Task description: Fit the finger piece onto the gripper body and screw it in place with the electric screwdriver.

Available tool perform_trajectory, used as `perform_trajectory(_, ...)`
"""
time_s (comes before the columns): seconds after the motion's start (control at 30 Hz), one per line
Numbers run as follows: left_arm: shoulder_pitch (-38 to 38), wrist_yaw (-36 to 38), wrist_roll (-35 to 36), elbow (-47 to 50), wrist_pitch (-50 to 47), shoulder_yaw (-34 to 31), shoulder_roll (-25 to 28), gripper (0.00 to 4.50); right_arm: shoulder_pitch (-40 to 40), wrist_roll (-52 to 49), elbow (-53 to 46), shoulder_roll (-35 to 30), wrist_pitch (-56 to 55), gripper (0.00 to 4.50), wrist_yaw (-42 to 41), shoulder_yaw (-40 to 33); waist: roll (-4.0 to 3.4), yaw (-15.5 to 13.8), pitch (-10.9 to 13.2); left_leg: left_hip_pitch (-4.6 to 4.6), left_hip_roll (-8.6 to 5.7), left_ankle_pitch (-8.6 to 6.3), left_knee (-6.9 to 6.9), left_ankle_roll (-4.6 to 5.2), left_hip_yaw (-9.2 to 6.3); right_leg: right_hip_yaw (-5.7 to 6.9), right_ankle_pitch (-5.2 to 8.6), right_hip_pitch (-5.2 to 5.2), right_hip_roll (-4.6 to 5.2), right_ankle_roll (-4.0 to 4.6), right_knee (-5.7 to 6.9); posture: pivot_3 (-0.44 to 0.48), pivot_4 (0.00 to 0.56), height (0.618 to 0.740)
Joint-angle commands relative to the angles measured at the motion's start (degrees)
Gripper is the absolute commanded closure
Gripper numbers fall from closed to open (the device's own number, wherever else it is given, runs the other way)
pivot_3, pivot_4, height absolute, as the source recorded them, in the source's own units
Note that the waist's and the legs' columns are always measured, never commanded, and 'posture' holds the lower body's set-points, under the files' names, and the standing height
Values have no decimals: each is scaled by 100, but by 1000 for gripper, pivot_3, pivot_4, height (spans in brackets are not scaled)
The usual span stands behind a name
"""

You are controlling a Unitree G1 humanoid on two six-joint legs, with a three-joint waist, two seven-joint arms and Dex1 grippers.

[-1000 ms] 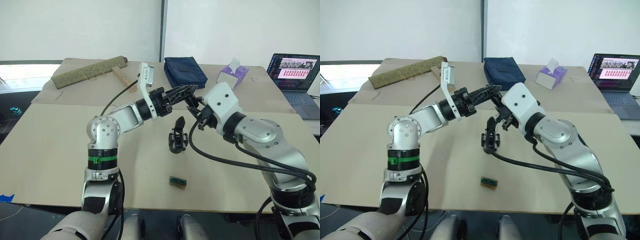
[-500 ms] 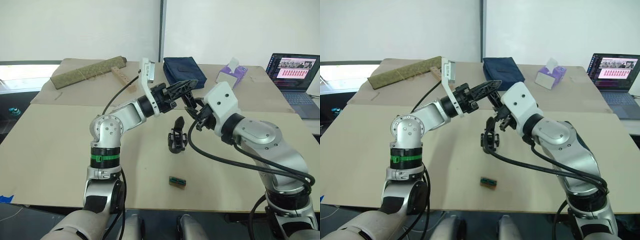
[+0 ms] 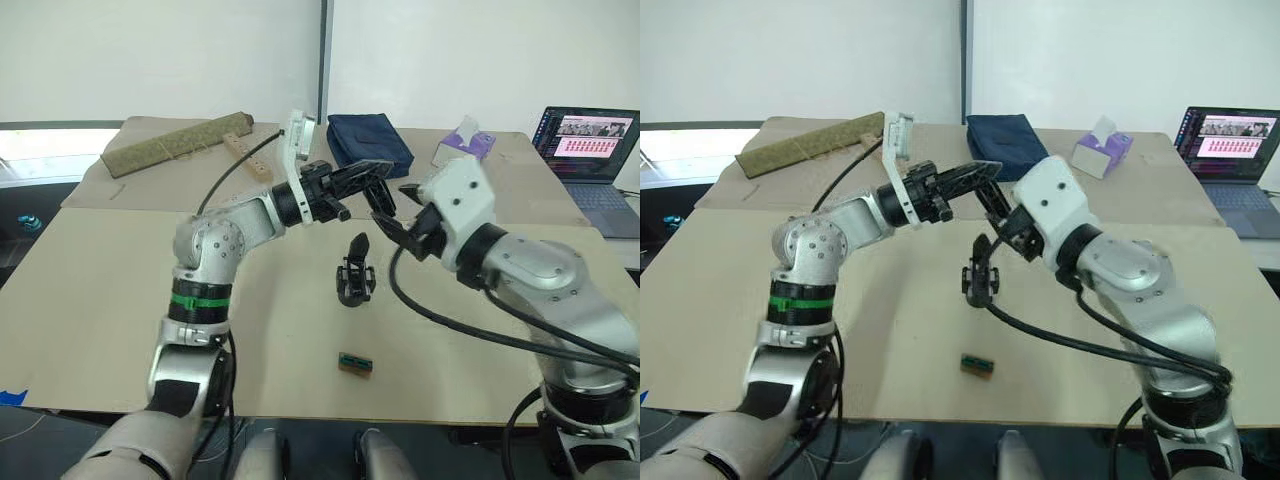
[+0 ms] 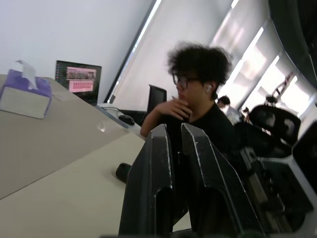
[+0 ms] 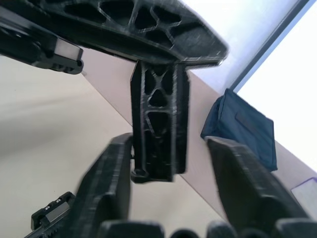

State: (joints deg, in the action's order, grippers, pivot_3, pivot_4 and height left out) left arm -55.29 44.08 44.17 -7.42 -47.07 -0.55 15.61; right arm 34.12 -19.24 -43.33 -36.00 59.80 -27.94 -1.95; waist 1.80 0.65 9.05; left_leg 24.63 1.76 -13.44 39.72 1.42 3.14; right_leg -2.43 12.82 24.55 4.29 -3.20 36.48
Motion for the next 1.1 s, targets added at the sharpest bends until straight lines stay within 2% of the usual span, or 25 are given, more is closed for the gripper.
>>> perform_trajectory(0.03, -517, 1934, -511, -618, 714, 569, 531, 4500, 237, -1621, 38, -417, 868, 1688, -1117, -1340, -1, 2, 1, -3, 3, 0, -2, 0, 0, 7, -1, -11, -2, 2, -15, 0, 150, 738)
perform_trajectory(0.1, -855, 2860, -716, -1110, 938, 835, 753, 4500, 584, -2545, 516, -622, 1699, 1688, -1538, -1884, -1, 0, 2, -8, 8, 0, -5, 0, 0, 9, -5, -21, -5, 7, -31, 0, 150, 738)
perform_trajectory(0.17, -1099, 3644, -843, -1384, 1072, 1060, 872, 4500, 954, -3132, 948, -720, 2388, 1688, -1651, -2113, -2, 1, 3, -7, 9, 0, -5, 1, 1, 9, -7, -22, -3, 10, -39, 0, 150, 738)
perform_trajectory(0.3, -1390, 4364, -1095, -1755, 1363, 1233, 756, 4500, 1547, -3526, 1579, -521, 3058, 1688, -1415, -2067, -2, 1, 3, -9, 13, -7, -12, 11, -1, 9, -3, -21, -1, 14, -41, 0, 150, 738)
perform_trajectory(0.57, -1544, 4576, -1340, -2005, 1568, 1123, 411, 4500, 1897, -3627, 1842, -317, 3039, 1688, -1079, -1493, -4, 3, 4, 8, 11, -7, -11, 13, -5, 7, -3, -7, -1, 8, -37, 0, 150, 738)
perform_trajectory(0.9, -1581, 4687, -1343, -1947, 1421, 984, 360, 4500, 1722, -3684, 1700, -359, 2622, 1688, -958, -1161, -4, 2, 4, 8, 11, -7, -7, 13, -17, 6, -5, -7, -1, 3, -34, 0, 150, 738)
perform_trajectory(1.0, -1597, 4661, -1316, -1940, 1376, 934, 324, 4500, 1717, -3650, 1708, -427, 2478, 2516, -968, -1055, -4, 2, 4, 8, 11, -7, -7, 13, -17, 6, -5, -7, -1, 3, -33, 0, 150, 738)
perform_trajectory(1.1, -1598, 4647, -1337, -1955, 1374, 909, 287, 4500, 1750, -3594, 1761, -446, 2344, 3569, -930, -959, -4, 1, 4, 8, 11, -7, -7, 13, -17, 7, -5, -7, -1, 3, -33, 0, 150, 738)
